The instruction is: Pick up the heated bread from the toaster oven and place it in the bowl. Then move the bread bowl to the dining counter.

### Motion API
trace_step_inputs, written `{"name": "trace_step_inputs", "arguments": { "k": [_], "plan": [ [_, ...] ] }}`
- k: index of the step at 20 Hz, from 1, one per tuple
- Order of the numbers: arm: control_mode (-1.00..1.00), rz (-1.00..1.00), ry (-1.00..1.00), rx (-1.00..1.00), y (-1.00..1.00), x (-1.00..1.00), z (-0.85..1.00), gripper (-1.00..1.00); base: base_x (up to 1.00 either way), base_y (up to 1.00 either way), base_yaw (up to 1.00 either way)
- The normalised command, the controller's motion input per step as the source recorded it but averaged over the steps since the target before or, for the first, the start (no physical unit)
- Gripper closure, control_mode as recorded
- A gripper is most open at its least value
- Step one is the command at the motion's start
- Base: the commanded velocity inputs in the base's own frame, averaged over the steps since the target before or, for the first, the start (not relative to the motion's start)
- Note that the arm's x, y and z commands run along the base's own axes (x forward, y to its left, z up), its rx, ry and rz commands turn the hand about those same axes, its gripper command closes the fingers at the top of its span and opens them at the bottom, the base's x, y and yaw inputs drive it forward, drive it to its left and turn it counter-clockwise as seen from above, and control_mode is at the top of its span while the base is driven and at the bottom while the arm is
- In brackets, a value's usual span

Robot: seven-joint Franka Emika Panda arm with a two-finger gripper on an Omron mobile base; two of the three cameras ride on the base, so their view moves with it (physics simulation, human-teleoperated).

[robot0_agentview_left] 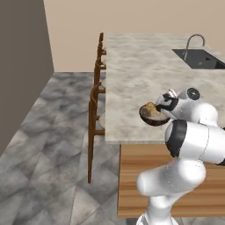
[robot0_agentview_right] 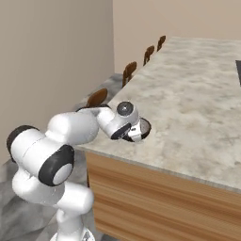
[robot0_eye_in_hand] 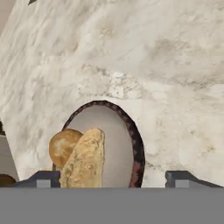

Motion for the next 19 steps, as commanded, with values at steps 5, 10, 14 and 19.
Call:
{"name": "trace_step_inputs", "arguments": {
  "k": [5, 10, 14, 19],
  "plan": [
    [-1.00, 0.07, -0.44, -0.27, 0.81, -1.00, 1.00, -1.00, 0.00, 0.00, 0.00],
    [-1.00, 0.13, -0.47, -0.39, 1.00, -1.00, 1.00, -1.00, 0.00, 0.00, 0.00],
    [-1.00, 0.13, -0.76, -0.38, 0.63, -0.88, 0.84, -1.00, 0.00, 0.00, 0.00],
    [-1.00, 0.00, 0.00, 0.00, 0.00, -0.02, 0.00, -1.00, 0.00, 0.00, 0.00]
  ]
}}
